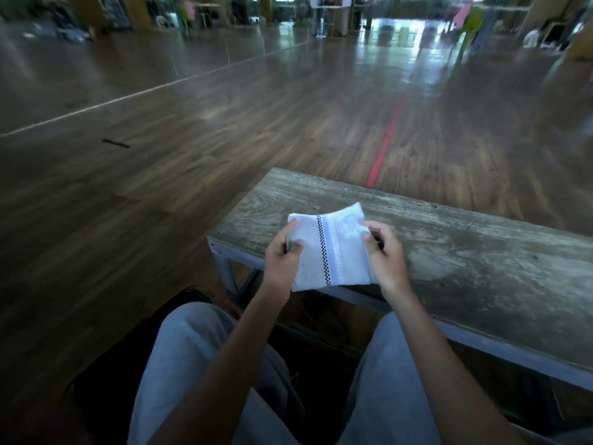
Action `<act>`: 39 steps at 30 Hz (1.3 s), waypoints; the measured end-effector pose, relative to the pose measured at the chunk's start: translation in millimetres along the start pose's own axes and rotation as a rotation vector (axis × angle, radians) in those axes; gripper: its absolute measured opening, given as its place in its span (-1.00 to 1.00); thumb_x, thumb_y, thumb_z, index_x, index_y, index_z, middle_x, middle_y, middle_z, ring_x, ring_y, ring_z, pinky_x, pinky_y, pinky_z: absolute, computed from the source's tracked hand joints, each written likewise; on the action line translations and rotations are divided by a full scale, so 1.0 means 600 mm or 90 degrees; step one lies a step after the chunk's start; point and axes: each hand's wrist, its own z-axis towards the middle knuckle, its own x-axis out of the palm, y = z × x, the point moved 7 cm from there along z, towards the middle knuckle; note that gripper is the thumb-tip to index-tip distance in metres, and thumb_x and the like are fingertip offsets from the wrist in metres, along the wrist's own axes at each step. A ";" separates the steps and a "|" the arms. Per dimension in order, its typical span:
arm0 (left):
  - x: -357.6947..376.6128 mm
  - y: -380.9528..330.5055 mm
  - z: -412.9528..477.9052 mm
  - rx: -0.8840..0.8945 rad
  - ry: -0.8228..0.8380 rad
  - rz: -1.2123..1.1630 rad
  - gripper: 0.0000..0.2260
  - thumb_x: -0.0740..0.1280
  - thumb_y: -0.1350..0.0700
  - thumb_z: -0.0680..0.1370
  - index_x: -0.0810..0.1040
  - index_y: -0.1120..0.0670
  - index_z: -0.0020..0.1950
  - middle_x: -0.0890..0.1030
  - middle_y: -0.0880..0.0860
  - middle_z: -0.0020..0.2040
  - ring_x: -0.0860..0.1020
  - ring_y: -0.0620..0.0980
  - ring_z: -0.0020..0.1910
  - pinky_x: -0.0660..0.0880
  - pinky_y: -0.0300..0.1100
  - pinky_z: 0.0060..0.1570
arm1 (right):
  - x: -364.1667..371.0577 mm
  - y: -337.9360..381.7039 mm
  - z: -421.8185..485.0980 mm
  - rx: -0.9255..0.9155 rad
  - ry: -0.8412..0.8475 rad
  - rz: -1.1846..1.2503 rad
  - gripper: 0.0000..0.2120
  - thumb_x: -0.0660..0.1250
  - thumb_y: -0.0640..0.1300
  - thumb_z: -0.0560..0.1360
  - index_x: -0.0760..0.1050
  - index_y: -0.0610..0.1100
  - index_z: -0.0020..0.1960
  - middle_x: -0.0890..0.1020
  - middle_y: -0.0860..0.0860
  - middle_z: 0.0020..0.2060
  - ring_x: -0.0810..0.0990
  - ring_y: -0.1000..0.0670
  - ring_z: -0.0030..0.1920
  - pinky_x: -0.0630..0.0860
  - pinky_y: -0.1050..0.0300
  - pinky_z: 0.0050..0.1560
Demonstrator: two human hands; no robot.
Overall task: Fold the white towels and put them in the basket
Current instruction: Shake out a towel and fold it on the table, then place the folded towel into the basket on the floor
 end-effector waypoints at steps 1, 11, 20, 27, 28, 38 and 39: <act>-0.029 -0.017 -0.007 0.028 -0.024 0.017 -0.64 0.29 0.22 0.57 0.46 0.02 0.36 0.45 -0.03 0.35 0.42 0.00 0.32 0.43 -0.02 0.25 | 0.024 0.018 -0.002 -0.007 0.017 0.006 -0.81 0.23 -0.15 0.58 0.47 0.15 0.04 0.55 0.20 -0.02 0.48 0.28 -0.03 0.36 0.34 -0.06; -0.307 -0.043 -0.121 0.060 -0.283 -0.044 -0.64 0.30 0.26 0.54 0.50 0.02 0.31 0.53 0.03 0.25 0.53 -0.03 0.16 0.50 -0.10 0.18 | 0.288 0.098 -0.063 -0.017 0.297 0.066 -0.74 0.19 -0.22 0.53 0.46 0.08 0.12 0.51 0.19 -0.05 0.48 0.12 -0.05 0.39 0.23 -0.07; -0.487 0.111 -0.156 -0.103 -0.411 -0.003 -0.54 0.21 0.36 0.50 0.44 0.06 0.37 0.50 0.09 0.28 0.52 0.00 0.14 0.50 -0.15 0.11 | 0.541 -0.017 -0.143 0.110 0.556 0.007 -0.73 0.19 -0.21 0.53 0.43 0.08 0.14 0.49 0.03 0.16 0.48 0.04 0.13 0.41 0.07 0.10; -0.559 0.311 -0.074 -0.231 -0.412 0.029 -0.48 0.18 0.37 0.49 0.38 0.03 0.42 0.42 0.10 0.37 0.44 0.05 0.29 0.44 -0.02 0.27 | 0.704 -0.188 -0.135 0.216 0.599 -0.087 -0.68 0.14 -0.31 0.51 0.40 0.01 0.17 0.49 -0.02 0.24 0.47 0.02 0.19 0.43 0.08 0.12; -0.565 0.340 -0.059 -0.246 -0.414 0.024 -0.48 0.18 0.38 0.49 0.38 0.05 0.42 0.42 0.10 0.37 0.44 0.04 0.29 0.44 -0.04 0.27 | 0.724 -0.214 -0.131 0.220 0.594 -0.103 -0.67 0.14 -0.33 0.50 0.40 0.00 0.15 0.49 -0.04 0.25 0.47 0.03 0.16 0.43 0.08 0.11; -0.594 0.545 0.001 -0.327 -0.421 0.021 -0.46 0.17 0.41 0.49 0.34 0.08 0.45 0.41 -0.02 0.33 0.49 -0.32 -0.04 0.44 -0.42 -0.10 | 0.821 -0.393 -0.149 0.232 0.649 -0.209 -0.67 0.07 -0.26 0.60 0.34 -0.03 0.31 0.40 0.00 0.30 0.52 0.00 -0.07 0.47 0.08 -0.18; -0.594 0.557 0.003 -0.336 -0.418 0.019 -0.46 0.16 0.41 0.50 0.33 0.09 0.46 0.41 -0.06 0.27 0.50 -0.42 -0.14 0.43 -0.50 -0.18 | 0.826 -0.404 -0.153 0.216 0.654 -0.215 -0.68 0.07 -0.26 0.60 0.33 -0.03 0.31 0.41 -0.02 0.30 0.51 0.04 -0.19 0.45 0.14 -0.26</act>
